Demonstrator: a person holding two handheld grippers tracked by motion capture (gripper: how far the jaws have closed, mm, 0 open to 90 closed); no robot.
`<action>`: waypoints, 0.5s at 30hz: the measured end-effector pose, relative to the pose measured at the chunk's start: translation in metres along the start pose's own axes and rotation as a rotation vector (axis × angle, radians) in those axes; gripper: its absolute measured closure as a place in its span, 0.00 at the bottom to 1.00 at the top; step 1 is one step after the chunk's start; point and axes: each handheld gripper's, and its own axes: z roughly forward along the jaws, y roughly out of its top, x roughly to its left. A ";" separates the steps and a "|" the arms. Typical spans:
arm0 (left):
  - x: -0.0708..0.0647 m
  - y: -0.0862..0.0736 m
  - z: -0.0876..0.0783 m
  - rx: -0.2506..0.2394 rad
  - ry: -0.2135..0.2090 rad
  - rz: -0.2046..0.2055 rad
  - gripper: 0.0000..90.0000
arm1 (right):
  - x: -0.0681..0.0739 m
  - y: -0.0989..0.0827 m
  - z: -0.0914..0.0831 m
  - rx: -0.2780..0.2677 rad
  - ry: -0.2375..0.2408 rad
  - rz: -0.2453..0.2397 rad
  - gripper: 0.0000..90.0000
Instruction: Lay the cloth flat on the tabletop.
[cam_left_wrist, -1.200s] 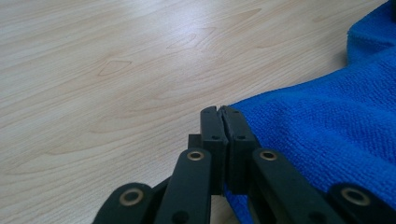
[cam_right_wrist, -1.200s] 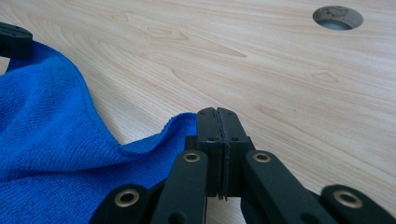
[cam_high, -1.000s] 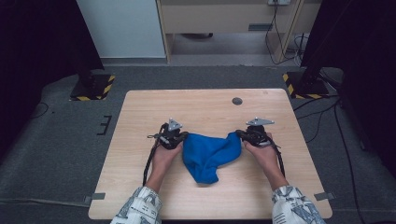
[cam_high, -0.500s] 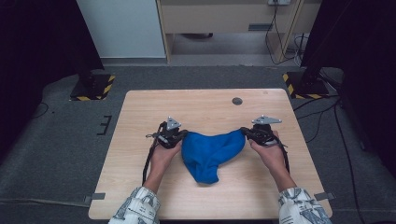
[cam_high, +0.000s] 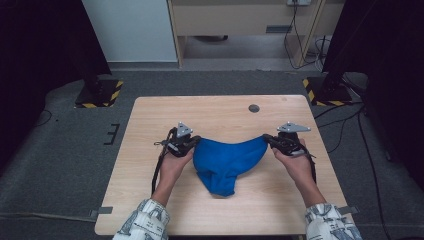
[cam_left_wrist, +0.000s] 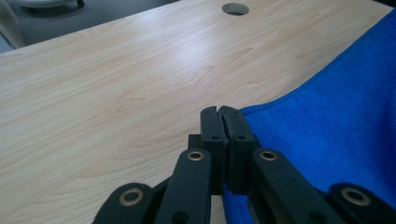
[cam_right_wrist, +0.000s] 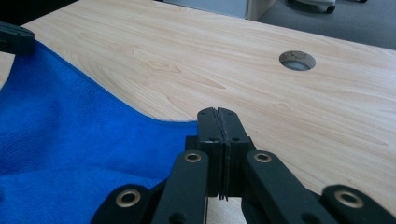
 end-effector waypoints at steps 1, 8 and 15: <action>-0.001 0.001 0.000 -0.002 -0.003 0.001 0.98 | 0.001 0.001 0.000 -0.003 0.000 0.002 0.99; -0.006 0.004 0.000 -0.003 -0.016 0.014 0.98 | 0.002 0.007 -0.004 -0.009 0.002 -0.010 0.99; -0.004 0.005 -0.004 -0.011 -0.014 0.005 0.98 | 0.000 0.007 -0.006 -0.018 0.002 -0.007 1.00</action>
